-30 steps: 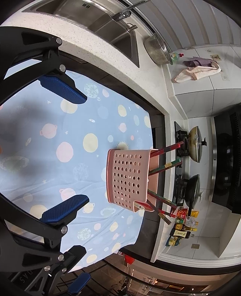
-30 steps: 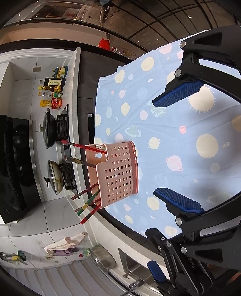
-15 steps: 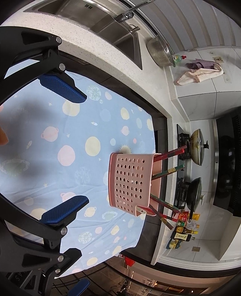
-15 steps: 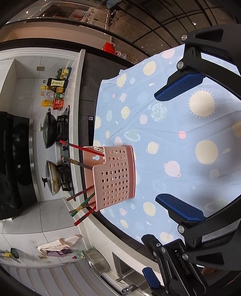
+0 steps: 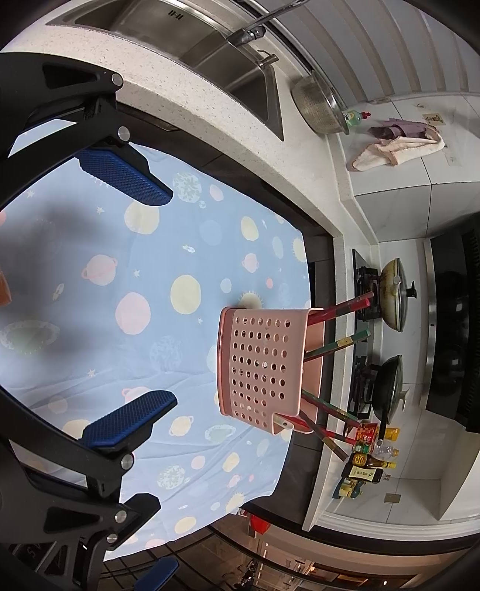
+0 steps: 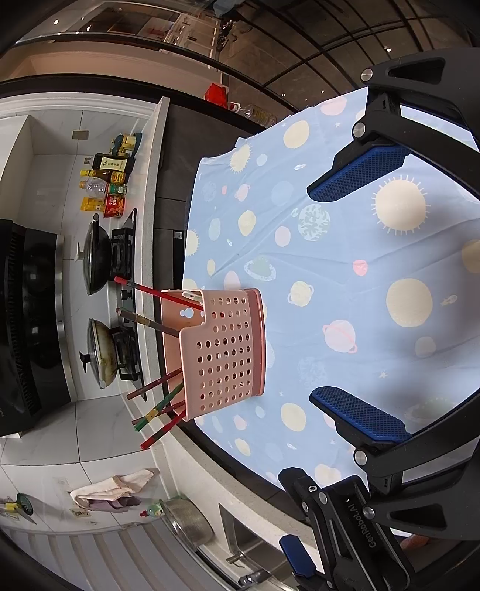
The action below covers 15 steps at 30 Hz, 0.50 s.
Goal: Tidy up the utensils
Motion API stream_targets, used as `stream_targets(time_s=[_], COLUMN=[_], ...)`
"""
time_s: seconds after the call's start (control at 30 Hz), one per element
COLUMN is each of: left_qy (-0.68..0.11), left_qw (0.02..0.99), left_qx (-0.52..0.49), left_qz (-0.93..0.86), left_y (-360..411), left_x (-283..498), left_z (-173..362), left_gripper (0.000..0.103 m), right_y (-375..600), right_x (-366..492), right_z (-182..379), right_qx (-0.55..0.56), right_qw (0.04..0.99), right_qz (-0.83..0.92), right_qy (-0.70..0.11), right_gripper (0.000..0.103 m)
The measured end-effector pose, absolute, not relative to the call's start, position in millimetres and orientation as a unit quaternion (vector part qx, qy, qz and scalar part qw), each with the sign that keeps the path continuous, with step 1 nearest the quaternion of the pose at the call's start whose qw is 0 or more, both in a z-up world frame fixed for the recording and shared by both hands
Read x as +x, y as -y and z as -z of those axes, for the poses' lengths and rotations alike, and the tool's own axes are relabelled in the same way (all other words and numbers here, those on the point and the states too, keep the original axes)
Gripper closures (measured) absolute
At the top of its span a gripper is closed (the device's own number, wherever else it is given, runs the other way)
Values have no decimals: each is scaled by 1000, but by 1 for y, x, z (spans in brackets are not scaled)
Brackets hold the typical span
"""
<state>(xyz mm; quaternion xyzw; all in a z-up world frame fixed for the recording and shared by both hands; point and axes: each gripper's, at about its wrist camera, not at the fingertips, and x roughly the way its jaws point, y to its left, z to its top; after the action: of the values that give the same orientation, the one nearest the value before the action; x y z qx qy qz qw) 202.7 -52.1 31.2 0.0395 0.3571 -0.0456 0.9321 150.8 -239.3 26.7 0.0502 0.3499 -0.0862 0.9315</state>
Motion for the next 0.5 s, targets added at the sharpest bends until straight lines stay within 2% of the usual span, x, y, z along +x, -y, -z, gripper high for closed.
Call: stream_targets(time_s=[0.5], left_qy=[-355], left_qw=[934], left_qx=[39], left_qz=[30], left_y=[50], left_x=[204], left_z=[-32], left_gripper=[7], right_y=[236], right_x=[153], right_z=[-25], right_qx=[45], right_qw=[930], right_qz=[86], right_qy=[-354], right_gripper=[6])
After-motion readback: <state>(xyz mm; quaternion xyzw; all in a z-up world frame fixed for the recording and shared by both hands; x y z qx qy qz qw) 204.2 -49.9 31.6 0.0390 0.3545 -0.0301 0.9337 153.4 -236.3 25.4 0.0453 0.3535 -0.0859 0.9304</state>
